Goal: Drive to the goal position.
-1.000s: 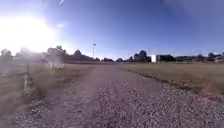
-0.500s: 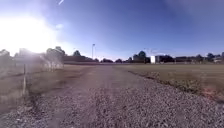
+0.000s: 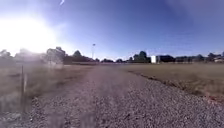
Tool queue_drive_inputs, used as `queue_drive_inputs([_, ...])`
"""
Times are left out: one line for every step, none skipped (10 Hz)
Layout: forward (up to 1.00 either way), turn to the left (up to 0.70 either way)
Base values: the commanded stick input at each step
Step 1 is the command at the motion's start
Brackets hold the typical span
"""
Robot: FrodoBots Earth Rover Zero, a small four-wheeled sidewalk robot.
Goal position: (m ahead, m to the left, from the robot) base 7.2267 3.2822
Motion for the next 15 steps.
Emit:
queue_drive_inputs([0.50, 0.00])
queue_drive_inputs([0.50, 0.00])
queue_drive_inputs([0.50, 0.00])
queue_drive_inputs([0.50, 0.00])
queue_drive_inputs([0.50, 0.00])
queue_drive_inputs([0.50, 0.00])
queue_drive_inputs([0.50, 0.00])
queue_drive_inputs([0.50, 0.00])
queue_drive_inputs([0.50, 0.00])
queue_drive_inputs([0.50, 0.00])
queue_drive_inputs([0.50, 0.00])
queue_drive_inputs([0.50, 0.00])
queue_drive_inputs([0.50, 0.00])
queue_drive_inputs([0.50, 0.00])
queue_drive_inputs([0.50, 0.00])
